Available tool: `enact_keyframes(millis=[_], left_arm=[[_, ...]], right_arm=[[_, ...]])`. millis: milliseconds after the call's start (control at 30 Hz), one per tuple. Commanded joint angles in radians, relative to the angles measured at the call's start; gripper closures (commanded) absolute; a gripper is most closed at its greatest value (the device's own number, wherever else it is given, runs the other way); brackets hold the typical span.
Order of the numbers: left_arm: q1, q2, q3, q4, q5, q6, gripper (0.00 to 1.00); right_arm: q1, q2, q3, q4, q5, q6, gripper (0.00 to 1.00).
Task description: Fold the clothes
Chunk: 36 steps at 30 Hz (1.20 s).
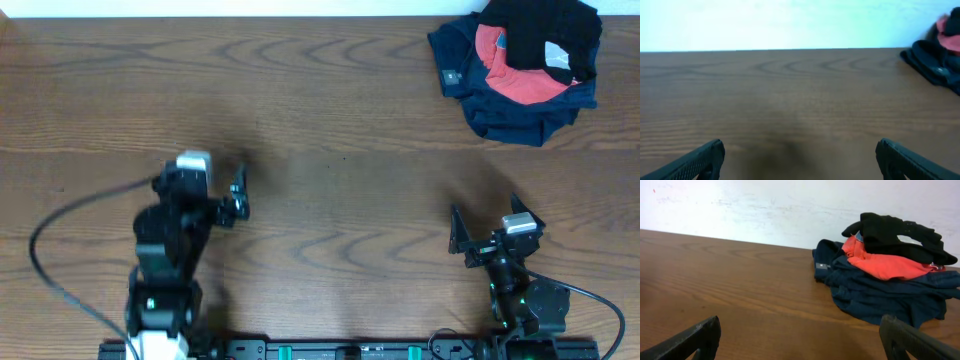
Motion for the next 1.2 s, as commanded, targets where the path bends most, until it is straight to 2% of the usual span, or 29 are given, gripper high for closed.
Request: enact_keyframes(millis=[0, 267, 633, 967, 1167], left_arm=[[0.015, -0.127, -0.077, 0.019, -0.013, 0.038, 0.02], [0.034, -0.382, -0.231, 0.020, -0.013, 0.038, 0.02], [0.033, -0.573, -0.344, 0.018, -0.011, 0.037, 0.02], [0.031, -0.669, -0.364, -0.032, -0.005, 0.029, 0.02], [0.018, -0.668, -0.364, -0.164, -0.018, 0.019, 0.02]], right_arm=[[0.008, -0.008, -0.005, 0.000, 0.003, -0.007, 0.01], [0.008, -0.008, -0.005, 0.000, 0.003, -0.007, 0.01], [0.008, -0.008, -0.005, 0.000, 0.003, -0.007, 0.01], [0.008, -0.008, -0.005, 0.000, 0.003, -0.007, 0.01], [0.008, -0.008, -0.005, 0.000, 0.003, -0.007, 0.01]])
